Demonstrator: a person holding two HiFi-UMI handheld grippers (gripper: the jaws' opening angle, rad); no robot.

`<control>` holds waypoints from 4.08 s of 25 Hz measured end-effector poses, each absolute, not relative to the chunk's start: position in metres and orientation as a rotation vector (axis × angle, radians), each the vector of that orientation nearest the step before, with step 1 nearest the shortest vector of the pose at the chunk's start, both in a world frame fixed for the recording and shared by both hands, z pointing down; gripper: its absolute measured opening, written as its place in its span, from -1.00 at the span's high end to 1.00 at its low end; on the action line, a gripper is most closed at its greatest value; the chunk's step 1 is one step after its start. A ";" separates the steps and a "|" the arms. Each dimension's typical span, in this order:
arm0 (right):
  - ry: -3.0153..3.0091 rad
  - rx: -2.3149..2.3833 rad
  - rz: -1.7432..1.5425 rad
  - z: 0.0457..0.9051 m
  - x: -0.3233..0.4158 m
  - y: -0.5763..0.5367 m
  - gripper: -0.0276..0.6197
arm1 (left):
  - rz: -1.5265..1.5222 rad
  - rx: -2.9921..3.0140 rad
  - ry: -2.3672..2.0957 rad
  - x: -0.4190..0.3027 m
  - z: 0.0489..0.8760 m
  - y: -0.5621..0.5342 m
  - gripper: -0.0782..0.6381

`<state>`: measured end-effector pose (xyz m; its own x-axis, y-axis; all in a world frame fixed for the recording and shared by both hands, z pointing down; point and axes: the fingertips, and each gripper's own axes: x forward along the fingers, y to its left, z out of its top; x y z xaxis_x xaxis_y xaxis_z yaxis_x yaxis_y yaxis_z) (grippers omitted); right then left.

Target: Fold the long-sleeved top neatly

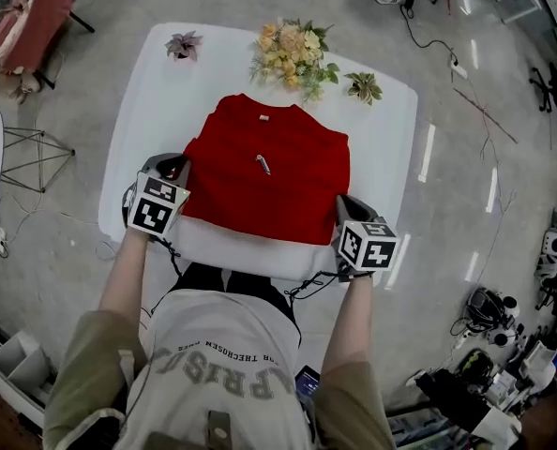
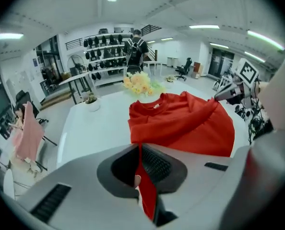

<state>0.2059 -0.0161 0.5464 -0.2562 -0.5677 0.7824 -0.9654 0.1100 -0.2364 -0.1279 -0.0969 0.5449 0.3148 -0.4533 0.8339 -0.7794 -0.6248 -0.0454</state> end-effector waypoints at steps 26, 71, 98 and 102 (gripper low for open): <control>-1.711 1.096 0.549 0.594 0.165 0.103 0.17 | 1.699 2.351 -0.736 -0.173 0.596 0.022 0.09; -1.739 0.931 0.622 0.575 0.243 -0.137 0.77 | 1.453 2.142 -1.019 -0.119 0.577 -0.185 0.56; -2.076 0.796 0.854 0.583 0.213 -0.030 0.91 | 1.574 2.650 -0.148 0.143 0.563 -0.018 0.25; -2.044 0.750 0.807 0.592 0.206 -0.042 0.91 | 1.559 2.620 -0.125 0.138 0.569 -0.012 0.23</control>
